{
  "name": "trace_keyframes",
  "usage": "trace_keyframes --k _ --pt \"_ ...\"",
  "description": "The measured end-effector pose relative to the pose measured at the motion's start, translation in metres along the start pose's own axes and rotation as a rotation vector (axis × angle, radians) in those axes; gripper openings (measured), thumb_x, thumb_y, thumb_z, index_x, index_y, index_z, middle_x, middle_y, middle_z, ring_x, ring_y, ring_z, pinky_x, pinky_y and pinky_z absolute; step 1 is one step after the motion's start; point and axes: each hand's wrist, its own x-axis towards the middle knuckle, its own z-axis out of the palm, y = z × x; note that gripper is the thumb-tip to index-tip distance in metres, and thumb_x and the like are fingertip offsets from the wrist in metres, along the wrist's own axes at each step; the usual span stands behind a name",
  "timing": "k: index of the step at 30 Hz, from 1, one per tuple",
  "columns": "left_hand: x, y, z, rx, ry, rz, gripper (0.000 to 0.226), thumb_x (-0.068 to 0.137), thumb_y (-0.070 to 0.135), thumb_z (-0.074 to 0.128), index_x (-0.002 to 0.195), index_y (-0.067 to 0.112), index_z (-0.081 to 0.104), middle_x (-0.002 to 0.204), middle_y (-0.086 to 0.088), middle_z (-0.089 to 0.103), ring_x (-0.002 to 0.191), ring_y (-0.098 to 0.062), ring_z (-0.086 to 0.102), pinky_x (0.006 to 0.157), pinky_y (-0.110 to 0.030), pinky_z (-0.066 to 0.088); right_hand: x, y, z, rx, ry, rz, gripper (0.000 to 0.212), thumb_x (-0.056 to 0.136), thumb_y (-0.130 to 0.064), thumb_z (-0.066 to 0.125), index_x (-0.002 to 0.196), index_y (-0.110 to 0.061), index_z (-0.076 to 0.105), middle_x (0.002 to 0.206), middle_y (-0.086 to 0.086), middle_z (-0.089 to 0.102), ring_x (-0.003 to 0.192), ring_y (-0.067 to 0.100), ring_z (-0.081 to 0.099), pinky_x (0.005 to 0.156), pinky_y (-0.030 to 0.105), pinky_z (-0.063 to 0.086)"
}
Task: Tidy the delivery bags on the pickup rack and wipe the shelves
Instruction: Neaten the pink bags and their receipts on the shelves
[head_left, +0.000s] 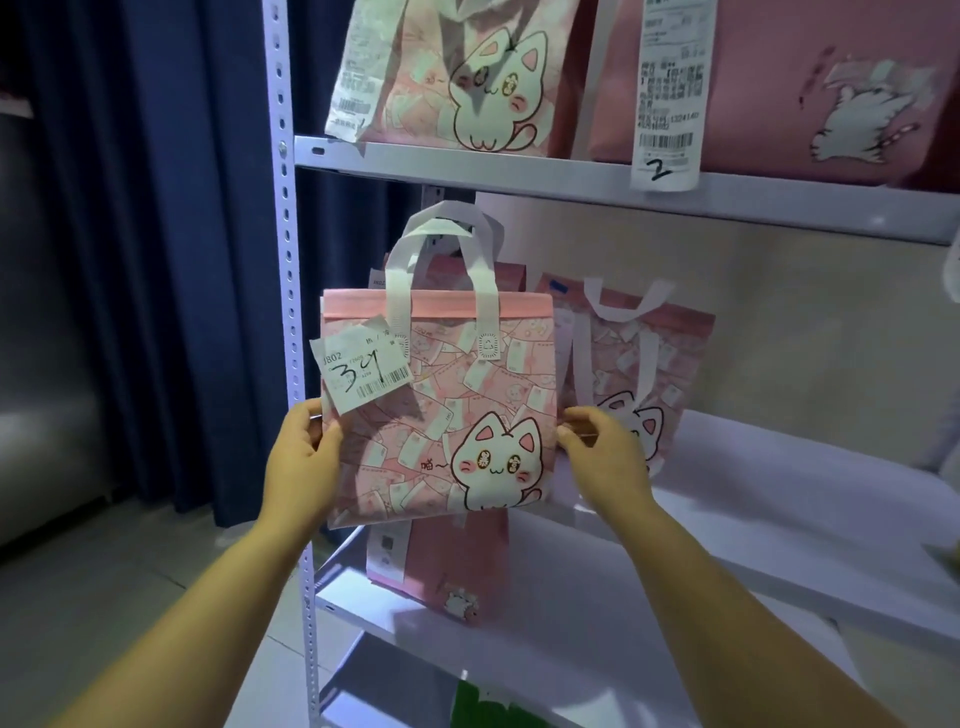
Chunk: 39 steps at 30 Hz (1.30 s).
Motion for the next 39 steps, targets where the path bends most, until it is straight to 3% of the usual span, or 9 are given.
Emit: trace_keyframes --k 6,10,14,17,21,24,31,36,39 --pt "-0.006 0.008 0.013 0.028 0.043 0.002 0.010 0.097 0.020 0.043 0.103 0.023 0.051 0.097 0.006 0.060 0.089 -0.014 0.059 0.067 -0.028 0.046 0.022 0.033 -0.040 -0.061 0.237 0.035 0.021 0.090 -0.013 0.055 0.110 -0.013 0.059 0.105 0.002 0.061 0.092 0.021 0.057 0.080 0.033 0.048" --pt "-0.015 0.018 0.024 -0.007 0.073 -0.004 0.011 0.098 0.019 0.043 0.105 0.021 0.051 0.101 0.002 0.061 0.091 -0.016 0.059 0.068 -0.027 0.045 0.042 0.051 -0.059 -0.187 0.353 0.060 0.036 0.086 -0.010 0.058 0.122 -0.006 0.049 0.122 0.014 0.049 0.110 0.033 0.048 0.091 0.041 0.042" --pt "-0.026 0.023 0.034 -0.017 0.107 -0.004 0.010 0.097 0.019 0.043 0.103 0.020 0.051 0.098 0.001 0.061 0.091 -0.019 0.059 0.071 -0.032 0.047 0.055 0.063 -0.067 -0.226 0.327 0.186 0.056 0.084 -0.011 0.062 0.131 0.004 0.036 0.131 0.027 0.036 0.116 0.043 0.038 0.094 0.046 0.037" --pt "-0.033 0.026 0.039 -0.006 0.134 -0.010 0.009 0.097 0.019 0.044 0.103 0.021 0.051 0.093 0.005 0.061 0.090 -0.020 0.060 0.078 -0.041 0.050 0.065 0.074 -0.069 -0.211 0.210 0.240 0.052 0.087 -0.016 0.061 0.128 0.007 0.038 0.128 0.029 0.038 0.112 0.047 0.044 0.093 0.048 0.040" --pt "-0.040 0.028 0.044 -0.002 0.152 -0.018 0.010 0.097 0.020 0.044 0.103 0.021 0.052 0.099 0.001 0.063 0.092 -0.021 0.061 0.080 -0.044 0.051 0.074 0.085 -0.072 -0.078 0.116 0.266 0.032 0.093 -0.013 0.051 0.116 0.009 0.048 0.115 0.028 0.055 0.100 0.041 0.057 0.071 0.033 0.040" --pt "-0.043 0.031 0.047 -0.002 0.156 -0.023 0.010 0.097 0.020 0.044 0.102 0.021 0.052 0.100 0.000 0.064 0.092 -0.021 0.062 0.081 -0.047 0.052 0.081 0.093 -0.075 -0.107 0.090 0.268 0.037 0.098 -0.026 0.043 0.103 0.008 0.058 0.099 0.025 0.065 0.093 0.038 0.061 0.065 0.028 0.034" --pt "-0.050 0.038 0.059 -0.002 0.171 0.001 0.012 0.097 0.015 0.045 0.105 0.019 0.052 0.097 0.004 0.060 0.087 -0.015 0.057 0.066 -0.024 0.044 0.084 0.098 -0.086 -0.137 0.050 0.272 0.026 0.095 -0.017 0.049 0.106 0.003 0.061 0.109 0.023 0.063 0.100 0.037 0.058 0.072 0.028 0.035" --pt "-0.053 0.042 0.067 -0.028 0.144 -0.002 0.012 0.097 0.015 0.046 0.105 0.020 0.052 0.099 0.001 0.061 0.089 -0.017 0.059 0.067 -0.024 0.045 0.072 0.106 -0.100 -0.025 0.174 0.312 0.020 0.095 -0.014 0.044 0.106 -0.001 0.054 0.099 0.019 0.060 0.080 0.028 0.048 0.068 0.029 0.033" --pt "-0.057 0.047 0.078 -0.039 0.117 -0.011 0.011 0.097 0.019 0.046 0.106 0.020 0.053 0.097 0.000 0.063 0.085 -0.017 0.061 0.068 -0.029 0.046 0.066 0.116 -0.116 -0.003 0.239 0.368 0.018 0.092 -0.004 0.041 0.108 -0.003 0.048 0.093 0.014 0.054 0.080 0.026 0.046 0.069 0.032 0.035"
